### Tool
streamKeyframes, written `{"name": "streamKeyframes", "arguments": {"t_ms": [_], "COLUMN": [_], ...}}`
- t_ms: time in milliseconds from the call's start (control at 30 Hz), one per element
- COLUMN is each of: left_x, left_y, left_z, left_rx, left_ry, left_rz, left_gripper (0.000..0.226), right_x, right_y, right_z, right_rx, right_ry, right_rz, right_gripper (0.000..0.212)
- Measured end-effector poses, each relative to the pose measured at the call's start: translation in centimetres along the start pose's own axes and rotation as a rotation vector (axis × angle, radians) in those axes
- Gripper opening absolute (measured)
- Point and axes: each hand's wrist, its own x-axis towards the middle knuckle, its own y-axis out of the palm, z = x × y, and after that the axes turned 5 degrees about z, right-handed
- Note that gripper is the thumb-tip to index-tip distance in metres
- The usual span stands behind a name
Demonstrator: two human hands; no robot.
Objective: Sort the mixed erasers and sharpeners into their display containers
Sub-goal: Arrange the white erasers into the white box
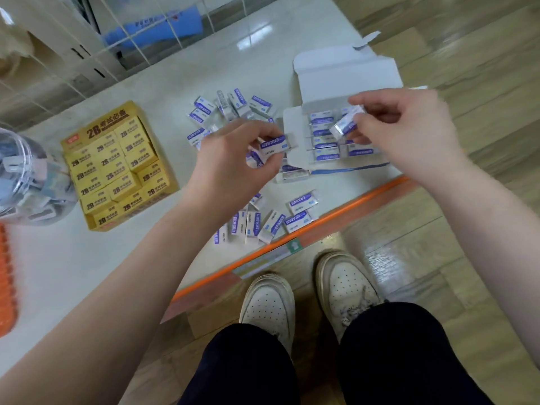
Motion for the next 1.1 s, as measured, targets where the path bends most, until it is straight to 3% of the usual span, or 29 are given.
{"name": "streamKeyframes", "arguments": {"t_ms": [333, 600, 733, 833, 967, 1100], "left_x": [5.7, 6.2, 6.2, 6.4, 7.3, 7.5], "left_y": [3.7, 5.0, 4.8, 3.9, 2.4, 2.7], "left_z": [-3.7, -3.7, -4.0, -3.3, -2.2, -2.2], "left_rx": [0.149, 0.513, 0.524, 0.428, 0.313, 0.38], "left_ry": [-0.016, -0.009, -0.003, 0.076, 0.248, 0.307], "left_rz": [0.16, 0.25, 0.263, 0.221, 0.453, 0.499], "left_gripper": [0.027, 0.033, 0.043, 0.029, 0.042, 0.038], "right_x": [0.7, 1.0, 0.6, 0.4, 0.6, 0.8], "right_y": [-2.4, -2.2, -2.2, -2.7, -4.9, -6.0], "right_z": [-1.5, -2.6, -2.9, -2.6, -2.5, -2.5], "right_rx": [-0.416, -0.656, -0.583, -0.562, -0.484, -0.541], "right_ry": [0.021, -0.101, -0.147, -0.195, -0.115, -0.122], "right_rz": [-0.076, 0.016, 0.007, 0.012, -0.095, -0.079], "right_gripper": [0.028, 0.025, 0.032, 0.031, 0.029, 0.029]}}
